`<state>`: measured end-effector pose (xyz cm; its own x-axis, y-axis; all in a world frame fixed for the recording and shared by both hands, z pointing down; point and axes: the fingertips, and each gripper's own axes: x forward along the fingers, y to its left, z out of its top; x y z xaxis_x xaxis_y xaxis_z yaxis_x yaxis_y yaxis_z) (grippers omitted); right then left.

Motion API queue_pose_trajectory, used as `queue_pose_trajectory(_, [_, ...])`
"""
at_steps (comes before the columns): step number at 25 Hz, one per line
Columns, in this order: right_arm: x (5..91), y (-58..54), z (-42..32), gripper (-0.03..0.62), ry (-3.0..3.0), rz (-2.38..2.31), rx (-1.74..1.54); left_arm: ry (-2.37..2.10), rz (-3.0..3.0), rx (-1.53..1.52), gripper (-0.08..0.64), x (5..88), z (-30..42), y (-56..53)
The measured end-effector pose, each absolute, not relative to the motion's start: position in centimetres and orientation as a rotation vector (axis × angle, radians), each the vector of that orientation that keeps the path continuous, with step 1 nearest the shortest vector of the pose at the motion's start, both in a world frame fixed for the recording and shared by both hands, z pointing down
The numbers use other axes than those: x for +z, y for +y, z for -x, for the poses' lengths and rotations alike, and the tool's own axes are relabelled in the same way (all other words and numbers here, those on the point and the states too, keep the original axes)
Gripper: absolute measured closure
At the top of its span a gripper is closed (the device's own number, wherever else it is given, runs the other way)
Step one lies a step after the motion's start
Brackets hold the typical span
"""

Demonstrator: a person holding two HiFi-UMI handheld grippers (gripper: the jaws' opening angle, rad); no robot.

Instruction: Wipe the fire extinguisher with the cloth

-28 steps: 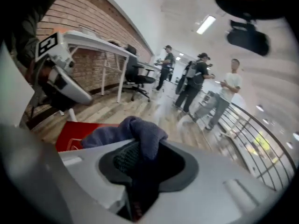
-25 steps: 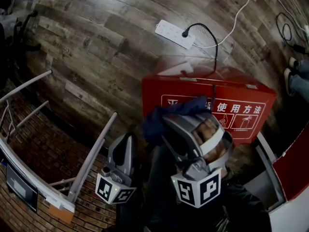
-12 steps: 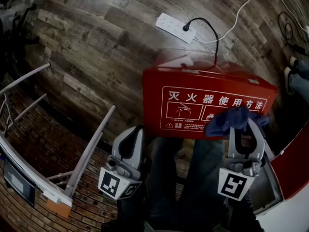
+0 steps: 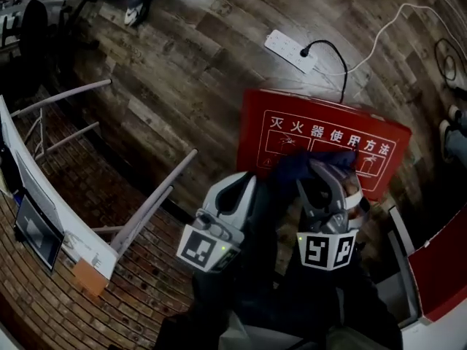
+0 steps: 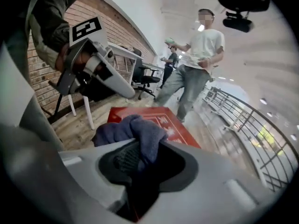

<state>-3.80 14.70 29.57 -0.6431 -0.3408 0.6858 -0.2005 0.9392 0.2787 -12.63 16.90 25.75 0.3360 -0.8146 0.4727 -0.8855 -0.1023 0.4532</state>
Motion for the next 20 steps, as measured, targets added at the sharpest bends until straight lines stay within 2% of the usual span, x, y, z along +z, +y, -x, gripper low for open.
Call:
queue_pose_trajectory(5, [29.2,11.0,-10.5,0.483,-2.160,-0.693,-0.171,-1.542,-1.911,0.100,0.555,25.2,11.2,17.9])
queue_pose_trajectory(8, [29.8,10.5,-15.0,0.483,-2.041,-0.778,-0.098,-1.571,-1.901,0.084,0.555,25.8,10.2,19.0])
queue_pose_trajectory(11, [29.8,11.8,-12.3,0.483,-2.045,-0.761,-0.116,-1.554,-1.880,0.097,0.555,26.2,8.6,19.9])
queue_pose_trajectory(16, [29.4,17.2,-1.2,0.483,-2.304,-0.470,-0.239,-1.532,-1.879,0.097,0.555,26.1,7.0,20.0])
queue_pose_trajectory(20, [29.7,18.4,-3.4,0.483,-2.294,-0.447,-0.299,-1.502,-1.909,0.103,0.555,25.6,6.0,19.9])
